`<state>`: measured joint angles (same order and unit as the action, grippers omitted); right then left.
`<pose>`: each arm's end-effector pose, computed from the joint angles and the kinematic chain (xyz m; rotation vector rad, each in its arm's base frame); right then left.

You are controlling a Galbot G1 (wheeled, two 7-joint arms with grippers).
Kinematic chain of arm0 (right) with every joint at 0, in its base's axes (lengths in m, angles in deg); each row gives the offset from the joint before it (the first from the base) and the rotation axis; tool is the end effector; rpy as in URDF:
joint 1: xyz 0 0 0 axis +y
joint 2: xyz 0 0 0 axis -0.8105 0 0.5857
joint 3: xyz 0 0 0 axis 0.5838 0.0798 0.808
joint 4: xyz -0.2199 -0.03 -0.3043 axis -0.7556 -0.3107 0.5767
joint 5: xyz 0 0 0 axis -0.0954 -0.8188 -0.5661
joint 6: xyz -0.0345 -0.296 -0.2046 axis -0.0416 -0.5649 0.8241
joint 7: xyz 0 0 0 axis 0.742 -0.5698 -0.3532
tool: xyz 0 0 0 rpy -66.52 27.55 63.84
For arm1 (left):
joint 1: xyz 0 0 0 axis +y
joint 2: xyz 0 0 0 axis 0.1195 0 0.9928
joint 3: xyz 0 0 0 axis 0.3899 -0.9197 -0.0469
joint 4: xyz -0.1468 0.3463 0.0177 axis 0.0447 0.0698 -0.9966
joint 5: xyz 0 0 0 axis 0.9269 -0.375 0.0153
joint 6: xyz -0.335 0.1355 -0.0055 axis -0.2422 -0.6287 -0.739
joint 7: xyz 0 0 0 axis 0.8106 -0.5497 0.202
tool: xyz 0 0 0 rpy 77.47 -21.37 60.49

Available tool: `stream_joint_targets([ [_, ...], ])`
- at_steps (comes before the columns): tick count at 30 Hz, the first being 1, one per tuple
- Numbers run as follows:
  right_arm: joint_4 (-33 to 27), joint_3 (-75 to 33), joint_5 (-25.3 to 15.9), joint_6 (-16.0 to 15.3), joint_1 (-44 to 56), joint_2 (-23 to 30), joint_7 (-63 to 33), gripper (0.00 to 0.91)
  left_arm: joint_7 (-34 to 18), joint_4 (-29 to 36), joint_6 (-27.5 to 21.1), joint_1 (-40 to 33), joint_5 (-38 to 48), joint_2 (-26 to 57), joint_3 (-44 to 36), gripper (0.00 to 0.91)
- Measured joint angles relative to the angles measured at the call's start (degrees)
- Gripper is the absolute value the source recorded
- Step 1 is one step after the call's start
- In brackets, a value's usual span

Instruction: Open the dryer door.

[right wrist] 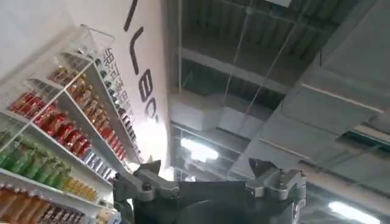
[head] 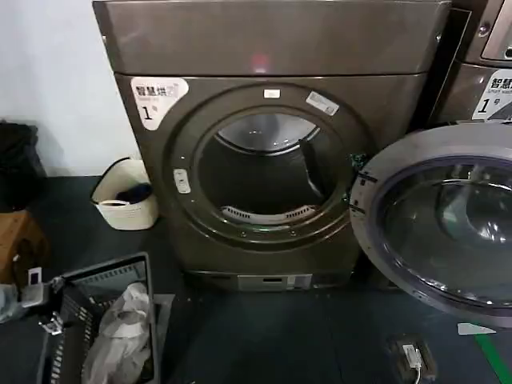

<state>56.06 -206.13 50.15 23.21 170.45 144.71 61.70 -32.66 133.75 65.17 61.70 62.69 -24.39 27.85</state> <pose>-0.0611 -0.4149 -0.0176 1.8267 2.0504 -1.0767 0.3145 0.3789 -0.1911 -0.7619 -1.7570 -1.2506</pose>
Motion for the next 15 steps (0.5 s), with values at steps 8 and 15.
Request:
stream_joint_targets([
  [8, -0.1, 0.0, 0.0, 0.2, 0.1, 0.0, 0.1, 0.907, 1.3, 1.3, -0.1, -0.1, 1.2, 1.2, 0.1, 0.907],
  [15, -0.3, 0.2, 0.0, 0.3, -0.2, -0.1, 0.1, 0.907, 2.0, 2.1, 0.3, -0.1, 1.6, 1.9, 0.1, 0.907],
])
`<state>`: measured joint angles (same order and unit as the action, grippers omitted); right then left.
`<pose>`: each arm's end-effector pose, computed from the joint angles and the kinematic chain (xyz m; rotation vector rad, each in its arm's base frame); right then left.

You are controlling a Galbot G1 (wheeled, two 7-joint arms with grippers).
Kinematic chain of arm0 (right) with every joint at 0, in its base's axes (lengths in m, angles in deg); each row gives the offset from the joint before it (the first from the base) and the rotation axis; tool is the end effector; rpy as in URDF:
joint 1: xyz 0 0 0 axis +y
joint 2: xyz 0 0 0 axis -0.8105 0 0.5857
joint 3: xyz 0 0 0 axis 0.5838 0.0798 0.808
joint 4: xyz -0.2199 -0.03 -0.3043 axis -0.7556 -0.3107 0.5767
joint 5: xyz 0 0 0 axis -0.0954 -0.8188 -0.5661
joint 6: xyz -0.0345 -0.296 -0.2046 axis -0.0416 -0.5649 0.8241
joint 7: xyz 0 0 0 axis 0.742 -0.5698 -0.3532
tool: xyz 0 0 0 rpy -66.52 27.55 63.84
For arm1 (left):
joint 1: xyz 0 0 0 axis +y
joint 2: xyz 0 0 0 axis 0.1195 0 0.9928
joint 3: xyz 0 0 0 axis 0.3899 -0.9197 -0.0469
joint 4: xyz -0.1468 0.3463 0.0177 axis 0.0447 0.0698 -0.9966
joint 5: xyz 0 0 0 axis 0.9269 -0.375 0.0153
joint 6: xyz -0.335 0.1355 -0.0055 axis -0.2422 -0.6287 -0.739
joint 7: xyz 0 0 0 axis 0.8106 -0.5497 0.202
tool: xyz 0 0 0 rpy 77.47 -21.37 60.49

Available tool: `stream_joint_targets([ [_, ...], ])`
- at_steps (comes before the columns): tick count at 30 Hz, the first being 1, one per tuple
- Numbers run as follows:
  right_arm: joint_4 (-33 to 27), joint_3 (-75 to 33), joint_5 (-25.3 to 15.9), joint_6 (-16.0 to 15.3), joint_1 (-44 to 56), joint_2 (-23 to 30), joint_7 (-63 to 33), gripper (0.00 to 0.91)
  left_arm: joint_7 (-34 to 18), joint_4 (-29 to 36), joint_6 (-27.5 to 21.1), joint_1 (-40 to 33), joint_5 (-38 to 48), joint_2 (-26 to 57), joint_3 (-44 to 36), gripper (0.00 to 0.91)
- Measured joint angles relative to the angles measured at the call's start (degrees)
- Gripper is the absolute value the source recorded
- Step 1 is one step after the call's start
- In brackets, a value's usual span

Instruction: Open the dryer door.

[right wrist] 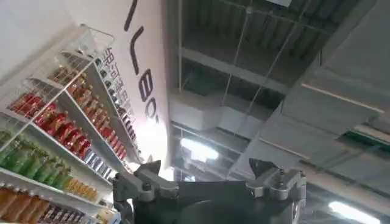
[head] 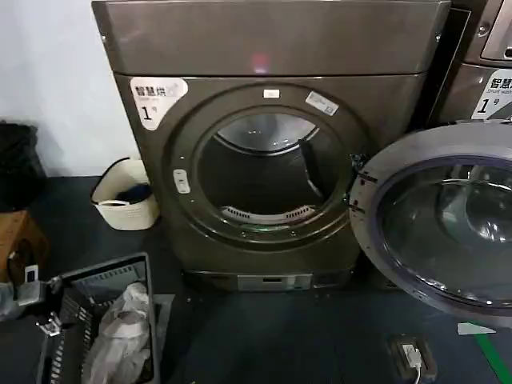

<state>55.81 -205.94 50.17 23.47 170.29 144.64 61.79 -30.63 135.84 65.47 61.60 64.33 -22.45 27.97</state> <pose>-0.0603 -0.4163 -0.0186 1.8217 2.0537 -1.0746 0.3106 0.3754 -0.1780 -0.8039 -1.7493 -1.2252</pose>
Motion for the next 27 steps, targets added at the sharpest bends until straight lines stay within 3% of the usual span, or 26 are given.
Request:
stream_joint_targets([
  [27, -0.3, 0.1, -0.4, 0.1, -0.9, -0.5, 0.1, 0.907, 2.3, 0.7, 1.4, -0.1, -0.4, 1.6, 0.3, 0.907],
])
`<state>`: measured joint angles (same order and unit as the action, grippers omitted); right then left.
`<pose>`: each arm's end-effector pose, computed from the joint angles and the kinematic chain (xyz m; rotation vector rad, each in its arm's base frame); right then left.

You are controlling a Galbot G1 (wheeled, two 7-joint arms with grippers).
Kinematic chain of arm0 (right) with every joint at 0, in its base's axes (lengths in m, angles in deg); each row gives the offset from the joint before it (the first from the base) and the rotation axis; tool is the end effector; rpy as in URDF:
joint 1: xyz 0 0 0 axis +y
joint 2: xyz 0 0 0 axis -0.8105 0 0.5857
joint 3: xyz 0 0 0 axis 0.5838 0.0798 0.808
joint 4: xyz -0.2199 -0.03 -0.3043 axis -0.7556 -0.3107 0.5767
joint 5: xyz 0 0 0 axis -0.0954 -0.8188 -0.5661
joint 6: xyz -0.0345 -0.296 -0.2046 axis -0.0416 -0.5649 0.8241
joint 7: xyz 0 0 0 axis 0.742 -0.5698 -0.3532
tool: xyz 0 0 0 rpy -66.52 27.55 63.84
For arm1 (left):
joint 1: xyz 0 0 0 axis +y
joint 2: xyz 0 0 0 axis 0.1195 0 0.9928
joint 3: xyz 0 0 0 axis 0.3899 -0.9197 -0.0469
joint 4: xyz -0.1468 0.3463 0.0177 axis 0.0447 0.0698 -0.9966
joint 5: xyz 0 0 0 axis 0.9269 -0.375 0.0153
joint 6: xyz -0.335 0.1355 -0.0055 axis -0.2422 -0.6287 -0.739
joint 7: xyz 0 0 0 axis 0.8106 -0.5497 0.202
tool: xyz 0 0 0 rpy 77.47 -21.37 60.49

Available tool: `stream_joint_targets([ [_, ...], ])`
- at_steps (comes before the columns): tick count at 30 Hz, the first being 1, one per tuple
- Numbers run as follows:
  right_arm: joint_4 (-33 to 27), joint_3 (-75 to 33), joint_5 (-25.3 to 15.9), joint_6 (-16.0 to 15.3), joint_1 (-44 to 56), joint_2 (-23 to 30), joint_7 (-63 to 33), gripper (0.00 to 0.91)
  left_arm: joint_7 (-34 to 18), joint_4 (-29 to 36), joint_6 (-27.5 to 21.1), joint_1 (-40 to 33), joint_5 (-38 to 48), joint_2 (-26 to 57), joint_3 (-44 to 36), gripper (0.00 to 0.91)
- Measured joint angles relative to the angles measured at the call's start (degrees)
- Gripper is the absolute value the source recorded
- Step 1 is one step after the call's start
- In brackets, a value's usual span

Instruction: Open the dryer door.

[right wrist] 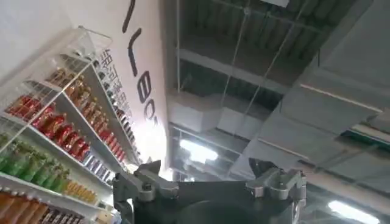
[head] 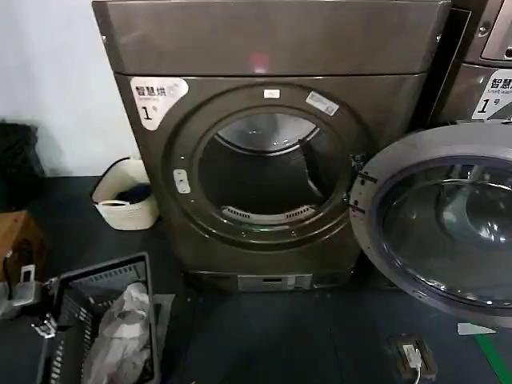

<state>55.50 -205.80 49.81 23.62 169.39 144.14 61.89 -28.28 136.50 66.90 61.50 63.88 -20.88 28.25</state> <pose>-0.0583 -0.4183 -0.0177 1.8195 2.0441 -1.0675 0.3079 0.3787 -0.1664 -0.8444 -1.7189 -1.2337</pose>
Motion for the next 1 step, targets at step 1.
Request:
stream_joint_targets([
  [1, 0.0, 0.0, 0.0, 0.0, 0.0, 0.0, 0.0, 0.907, 0.1, 0.0, 0.1, 0.0, 0.0, 0.1, 0.1, 0.907],
])
